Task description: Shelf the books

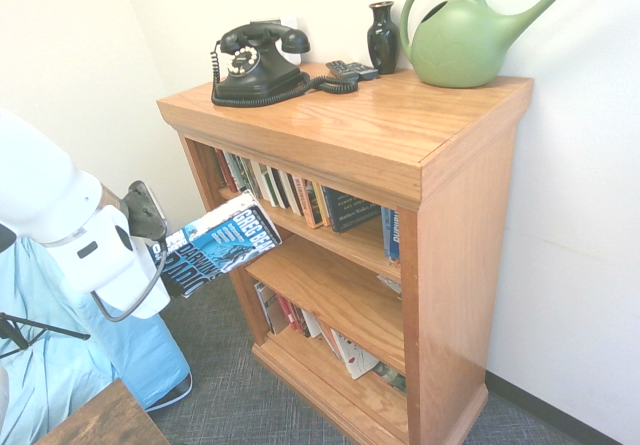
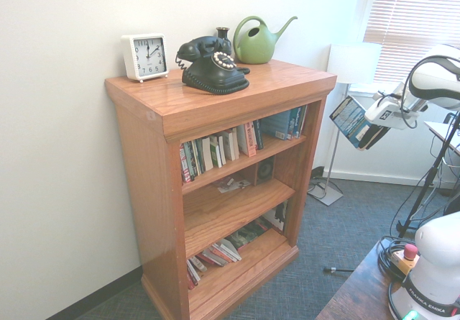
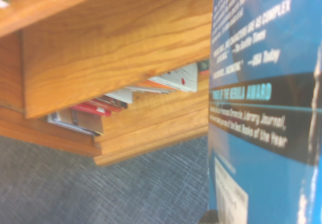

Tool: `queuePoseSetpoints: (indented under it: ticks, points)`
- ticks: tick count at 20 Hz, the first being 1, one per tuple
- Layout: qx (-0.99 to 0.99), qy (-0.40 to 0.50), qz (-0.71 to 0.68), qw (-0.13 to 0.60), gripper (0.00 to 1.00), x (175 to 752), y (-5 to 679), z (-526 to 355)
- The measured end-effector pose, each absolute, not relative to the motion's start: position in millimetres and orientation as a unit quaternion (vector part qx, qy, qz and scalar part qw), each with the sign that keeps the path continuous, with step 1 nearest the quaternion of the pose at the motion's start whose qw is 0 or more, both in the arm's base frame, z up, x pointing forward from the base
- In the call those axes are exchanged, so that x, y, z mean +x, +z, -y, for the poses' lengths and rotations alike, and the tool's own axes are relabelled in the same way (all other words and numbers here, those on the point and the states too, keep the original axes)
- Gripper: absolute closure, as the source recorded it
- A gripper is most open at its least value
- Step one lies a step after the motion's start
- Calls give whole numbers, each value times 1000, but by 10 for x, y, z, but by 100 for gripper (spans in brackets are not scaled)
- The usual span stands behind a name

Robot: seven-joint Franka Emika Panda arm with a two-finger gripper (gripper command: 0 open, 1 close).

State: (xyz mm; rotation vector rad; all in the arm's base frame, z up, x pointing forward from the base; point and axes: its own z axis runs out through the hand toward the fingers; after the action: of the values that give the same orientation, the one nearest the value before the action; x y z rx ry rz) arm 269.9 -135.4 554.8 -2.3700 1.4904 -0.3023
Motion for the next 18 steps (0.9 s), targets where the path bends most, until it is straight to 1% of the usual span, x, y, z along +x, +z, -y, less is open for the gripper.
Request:
queuePoseSetpoints:
  ticks: [5,8,14,18]
  points:
    - [-837,-88,-523,133,100,2978,5050,1448]
    - [-843,-81,-517,124,100,3164,4873,1536]
    - [-865,-72,-484,108,100,3624,4864,1709]
    - [-879,-63,-464,83,100,3921,4832,1834]
